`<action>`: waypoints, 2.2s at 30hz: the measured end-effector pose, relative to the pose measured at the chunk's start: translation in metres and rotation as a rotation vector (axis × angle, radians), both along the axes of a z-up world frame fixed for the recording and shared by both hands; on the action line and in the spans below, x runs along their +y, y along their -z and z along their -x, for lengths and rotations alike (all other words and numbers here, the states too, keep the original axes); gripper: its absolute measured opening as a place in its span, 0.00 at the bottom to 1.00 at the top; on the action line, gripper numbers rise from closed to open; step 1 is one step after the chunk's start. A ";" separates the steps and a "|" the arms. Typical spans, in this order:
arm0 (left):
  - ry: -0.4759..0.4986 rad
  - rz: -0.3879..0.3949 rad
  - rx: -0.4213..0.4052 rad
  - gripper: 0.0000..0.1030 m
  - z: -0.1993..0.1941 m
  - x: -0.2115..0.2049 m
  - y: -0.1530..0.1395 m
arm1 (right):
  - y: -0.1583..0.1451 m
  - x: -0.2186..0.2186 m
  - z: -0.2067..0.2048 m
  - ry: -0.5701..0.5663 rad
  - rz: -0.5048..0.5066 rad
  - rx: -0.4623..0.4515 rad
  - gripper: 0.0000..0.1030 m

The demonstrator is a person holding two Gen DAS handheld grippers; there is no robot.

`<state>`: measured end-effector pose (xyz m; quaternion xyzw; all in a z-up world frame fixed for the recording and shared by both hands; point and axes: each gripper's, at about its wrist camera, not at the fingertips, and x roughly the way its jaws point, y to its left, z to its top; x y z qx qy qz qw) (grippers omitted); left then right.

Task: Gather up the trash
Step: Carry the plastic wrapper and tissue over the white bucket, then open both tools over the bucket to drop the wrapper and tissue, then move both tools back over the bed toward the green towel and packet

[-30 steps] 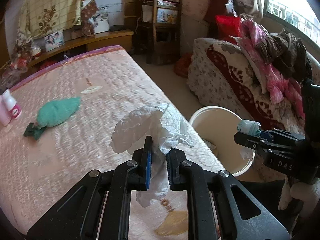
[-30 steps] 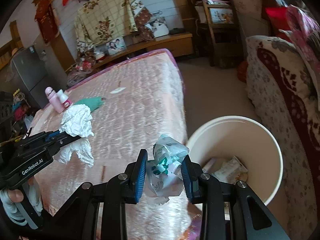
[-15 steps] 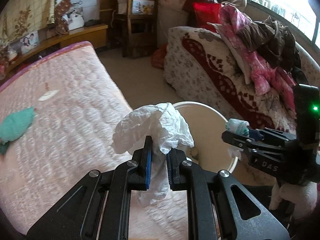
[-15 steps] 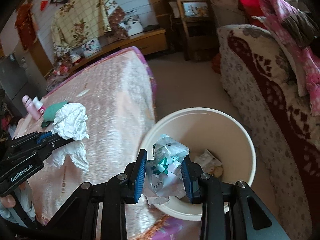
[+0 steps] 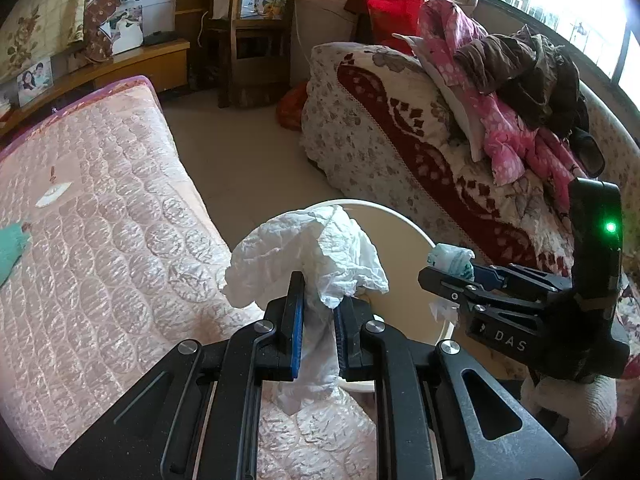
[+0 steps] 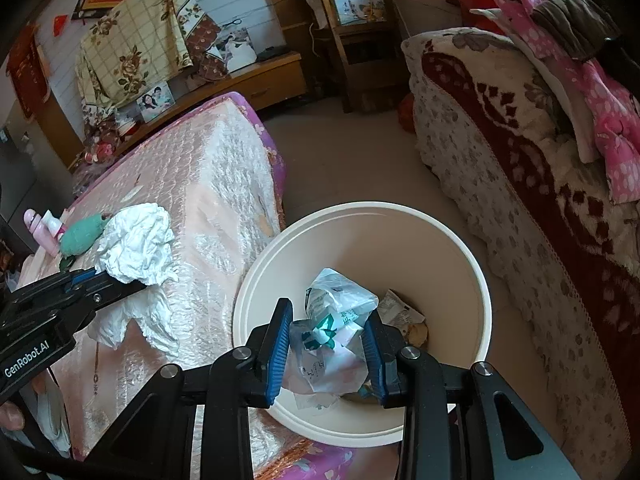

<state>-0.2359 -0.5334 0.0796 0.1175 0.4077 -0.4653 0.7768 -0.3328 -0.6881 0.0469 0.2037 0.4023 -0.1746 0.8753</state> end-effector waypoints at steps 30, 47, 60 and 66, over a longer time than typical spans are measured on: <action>-0.056 0.011 0.004 0.43 -0.013 0.032 0.003 | 0.003 0.000 -0.001 0.035 -0.013 -0.014 0.61; -0.161 0.003 -0.052 0.43 -0.030 0.083 -0.003 | -0.004 0.039 -0.019 -0.041 0.006 -0.006 0.61; -0.288 -0.012 -0.084 0.43 -0.057 0.153 -0.003 | -0.012 0.102 -0.064 -0.175 0.016 -0.016 0.61; -0.348 -0.015 -0.080 0.43 -0.071 0.188 -0.003 | -0.012 0.134 -0.086 -0.236 0.023 -0.012 0.62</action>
